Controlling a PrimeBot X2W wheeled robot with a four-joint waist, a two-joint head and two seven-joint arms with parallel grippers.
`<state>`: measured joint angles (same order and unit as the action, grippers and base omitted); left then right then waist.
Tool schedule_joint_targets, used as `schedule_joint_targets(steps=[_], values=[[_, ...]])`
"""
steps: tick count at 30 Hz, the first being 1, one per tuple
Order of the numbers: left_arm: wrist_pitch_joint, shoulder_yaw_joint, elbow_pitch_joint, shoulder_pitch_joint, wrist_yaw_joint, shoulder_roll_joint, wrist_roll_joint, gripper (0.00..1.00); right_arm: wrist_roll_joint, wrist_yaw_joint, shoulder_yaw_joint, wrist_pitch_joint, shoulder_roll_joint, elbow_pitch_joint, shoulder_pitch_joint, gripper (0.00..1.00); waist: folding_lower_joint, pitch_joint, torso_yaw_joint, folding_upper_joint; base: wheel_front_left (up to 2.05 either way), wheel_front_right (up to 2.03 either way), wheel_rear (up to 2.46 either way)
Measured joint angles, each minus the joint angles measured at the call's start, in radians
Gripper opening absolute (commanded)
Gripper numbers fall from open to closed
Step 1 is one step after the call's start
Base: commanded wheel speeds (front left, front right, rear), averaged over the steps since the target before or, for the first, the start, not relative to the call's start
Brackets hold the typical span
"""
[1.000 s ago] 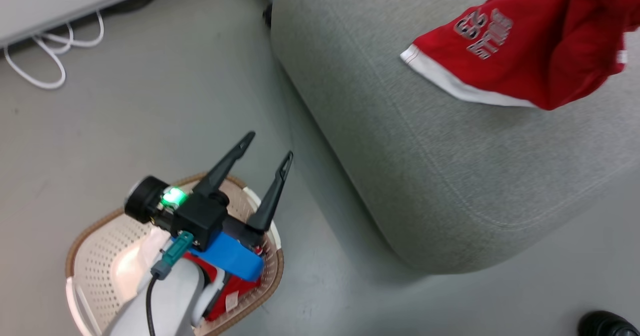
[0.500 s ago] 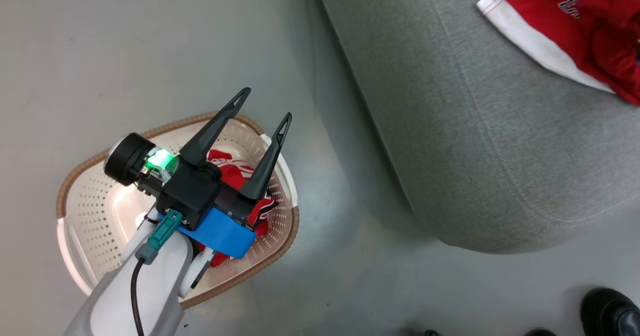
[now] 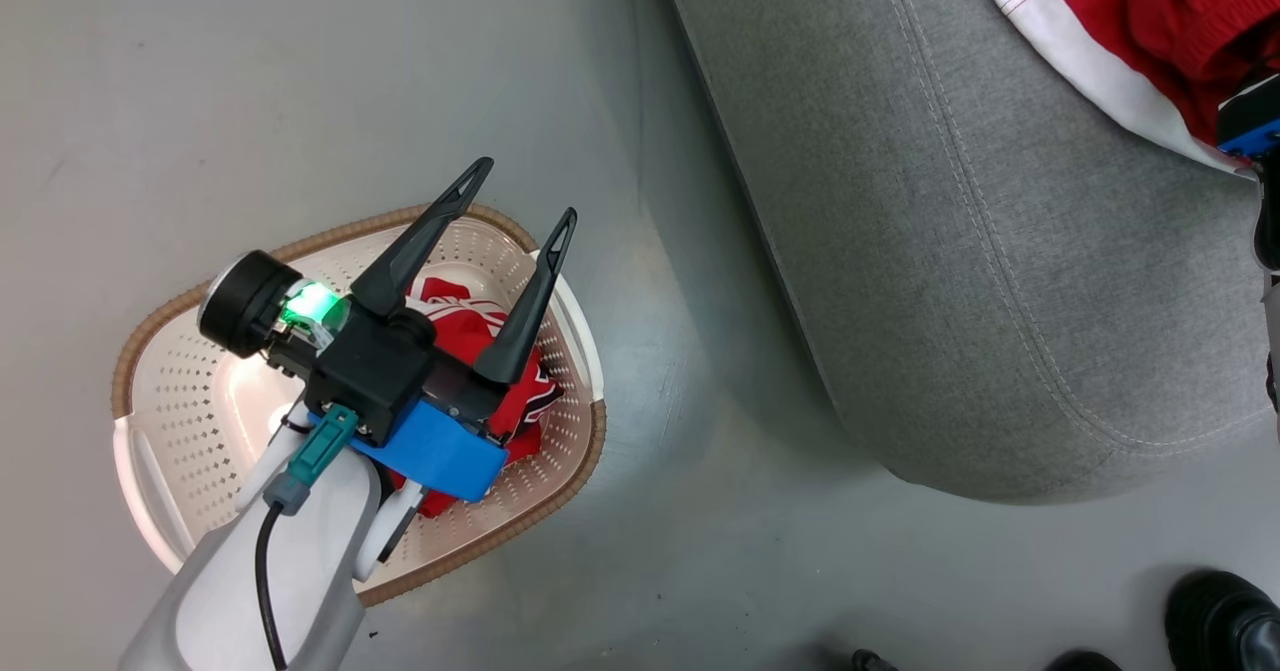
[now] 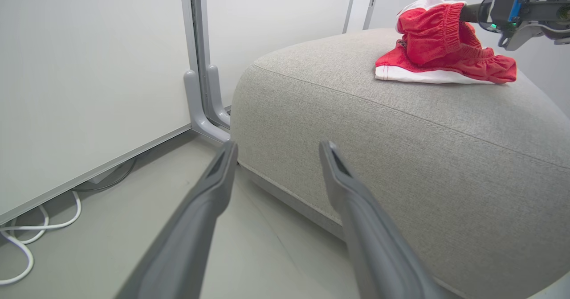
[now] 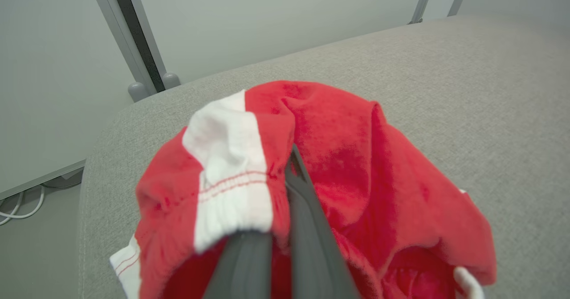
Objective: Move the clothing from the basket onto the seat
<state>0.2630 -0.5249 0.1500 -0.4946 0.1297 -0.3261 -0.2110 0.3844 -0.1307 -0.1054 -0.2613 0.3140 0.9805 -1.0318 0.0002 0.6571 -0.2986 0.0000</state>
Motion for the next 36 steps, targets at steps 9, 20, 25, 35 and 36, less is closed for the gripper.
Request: schedule_joint_targets(steps=[9,20,25,35,36], values=[[0.0,0.001,0.011,-0.004,0.0,0.018,-0.002,1.0,-0.013,0.0,0.021,0.0,0.003,0.002,0.005,1.0,0.0,-0.019,0.004,0.0,0.0,0.0,0.0],[0.0,0.0,0.03,0.0,0.0,0.04,-0.012,1.0,-0.006,0.0,0.052,0.0,0.0,-0.024,0.069,1.0,-0.0001,-0.062,0.009,0.0,0.0,0.0,0.0],[0.0,0.0,0.044,0.027,0.0,0.067,-0.023,1.0,-0.017,0.0,0.075,-0.001,-0.002,-0.056,0.141,1.0,-0.0001,-0.114,0.015,0.0,0.0,0.0,0.0],[0.0,0.036,0.086,0.13,0.0,0.14,-0.053,1.0,-0.025,0.0,0.1,-0.001,-0.007,-0.184,0.346,1.0,-0.0002,-0.275,0.047,0.0001,0.0,0.0,0.0],[0.0,0.046,0.09,0.144,0.0,0.147,-0.053,1.0,-0.022,0.0,0.106,-0.001,-0.012,-0.204,0.37,1.0,-0.0003,-0.293,0.052,0.0001,0.0,0.0,0.0]])
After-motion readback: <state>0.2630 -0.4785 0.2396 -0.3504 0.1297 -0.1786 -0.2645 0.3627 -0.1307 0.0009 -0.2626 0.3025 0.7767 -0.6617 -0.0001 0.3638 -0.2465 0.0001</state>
